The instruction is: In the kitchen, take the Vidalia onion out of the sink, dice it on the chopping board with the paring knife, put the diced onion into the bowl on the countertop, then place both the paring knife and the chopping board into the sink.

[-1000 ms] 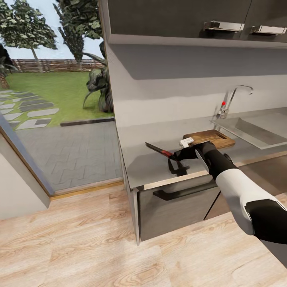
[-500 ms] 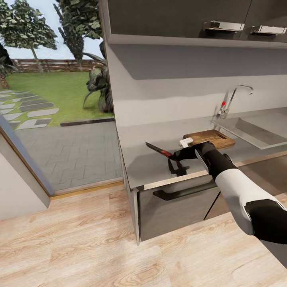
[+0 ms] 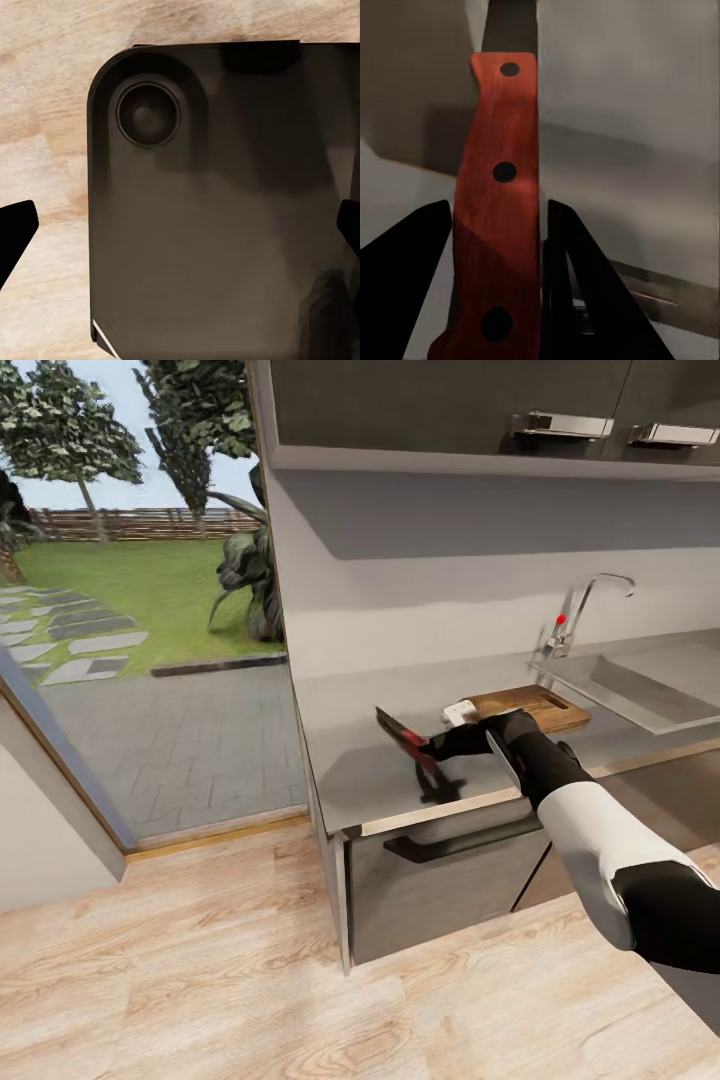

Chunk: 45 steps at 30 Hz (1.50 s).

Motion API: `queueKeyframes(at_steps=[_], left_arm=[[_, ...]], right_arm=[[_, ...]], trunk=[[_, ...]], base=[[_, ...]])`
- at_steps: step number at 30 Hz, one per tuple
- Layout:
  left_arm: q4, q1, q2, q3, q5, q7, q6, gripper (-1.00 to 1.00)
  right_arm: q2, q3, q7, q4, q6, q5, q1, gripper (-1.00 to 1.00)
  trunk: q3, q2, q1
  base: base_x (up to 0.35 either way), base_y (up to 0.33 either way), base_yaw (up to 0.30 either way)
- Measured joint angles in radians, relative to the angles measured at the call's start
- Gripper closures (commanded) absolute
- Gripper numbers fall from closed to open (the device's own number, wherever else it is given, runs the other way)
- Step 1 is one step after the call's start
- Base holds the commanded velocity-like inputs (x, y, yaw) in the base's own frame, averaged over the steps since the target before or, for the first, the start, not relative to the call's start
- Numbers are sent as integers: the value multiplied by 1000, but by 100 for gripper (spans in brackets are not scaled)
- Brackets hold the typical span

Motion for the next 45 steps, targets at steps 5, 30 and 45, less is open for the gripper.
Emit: queueKeyframes(at_steps=[5,30,45], left_arm=[[0,0,0,0,0,0,0,-100],[-2,0,0,0,0,0,0,-100],[-2,0,0,0,0,-1,0,-100]], right_arm=[[-1,-1,5,-30,1,0,0,100],[-39,-6,74,-132,9,0,0,100],[-69,-8,76,-132,10,-4,0,100]], trunk=[[0,0,0],[0,0,0],[0,0,0]], base=[[0,0,0],[0,-47,0],[0,-299,0]])
